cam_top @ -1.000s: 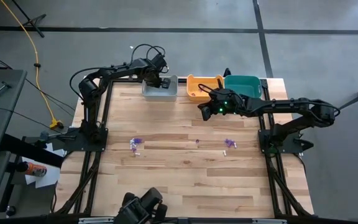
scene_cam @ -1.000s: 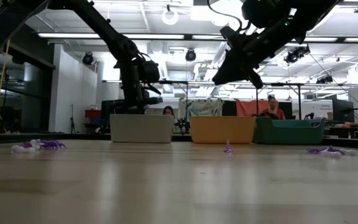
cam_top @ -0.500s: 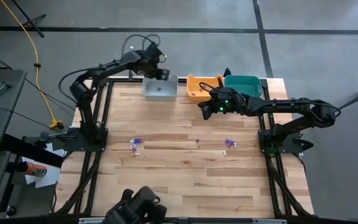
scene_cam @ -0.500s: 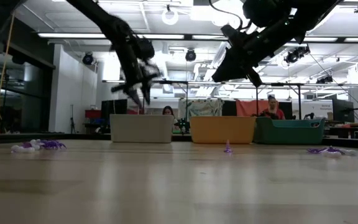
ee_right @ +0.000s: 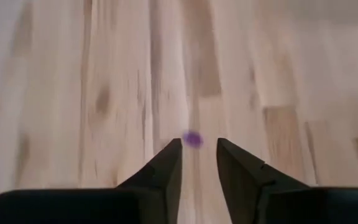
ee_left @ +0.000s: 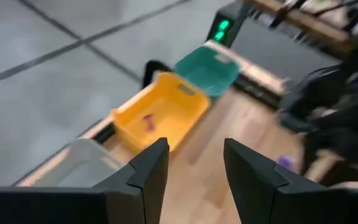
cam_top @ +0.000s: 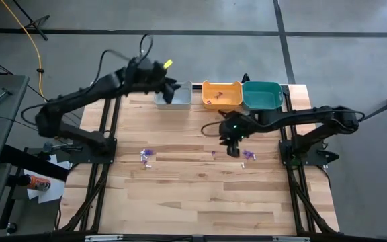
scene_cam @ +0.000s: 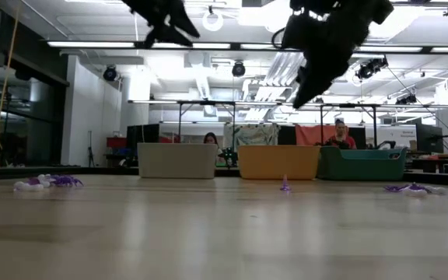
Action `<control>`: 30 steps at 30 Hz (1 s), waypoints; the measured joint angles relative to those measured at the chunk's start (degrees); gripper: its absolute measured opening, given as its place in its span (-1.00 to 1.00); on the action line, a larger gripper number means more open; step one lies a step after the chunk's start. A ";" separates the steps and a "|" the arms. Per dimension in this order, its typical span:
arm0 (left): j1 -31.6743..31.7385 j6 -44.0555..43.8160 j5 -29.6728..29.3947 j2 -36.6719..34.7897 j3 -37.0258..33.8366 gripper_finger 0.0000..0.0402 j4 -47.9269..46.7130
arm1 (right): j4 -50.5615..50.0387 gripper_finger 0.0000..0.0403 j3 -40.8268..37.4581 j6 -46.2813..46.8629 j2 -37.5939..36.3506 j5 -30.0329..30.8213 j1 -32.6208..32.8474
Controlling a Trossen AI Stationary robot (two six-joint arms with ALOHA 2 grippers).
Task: Sort Halloween decoration
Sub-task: Put the purple witch hat toy into the orange bin
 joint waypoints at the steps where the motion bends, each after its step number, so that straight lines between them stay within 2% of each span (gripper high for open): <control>1: -1.35 -0.90 -0.56 -1.95 -1.95 -0.29 1.83 | -2.17 -0.46 1.01 -2.22 1.22 -0.22 0.24; 7: -7.12 -3.76 -4.89 -10.80 -9.89 -0.29 5.69 | -4.73 -0.35 4.80 -20.97 9.29 -1.28 1.07; 12: -8.76 -4.24 -8.33 -14.11 -11.45 -0.29 4.49 | -3.70 -0.36 7.05 -30.83 16.12 -3.55 1.07; 19: -8.99 -3.70 -9.85 -14.96 -11.45 -0.29 4.75 | -0.27 -0.36 8.54 -35.77 22.39 -3.22 1.23; 30: -8.99 -3.08 -9.83 -14.96 -11.45 -0.29 4.44 | 0.65 -0.36 8.52 -37.39 26.74 -3.11 1.23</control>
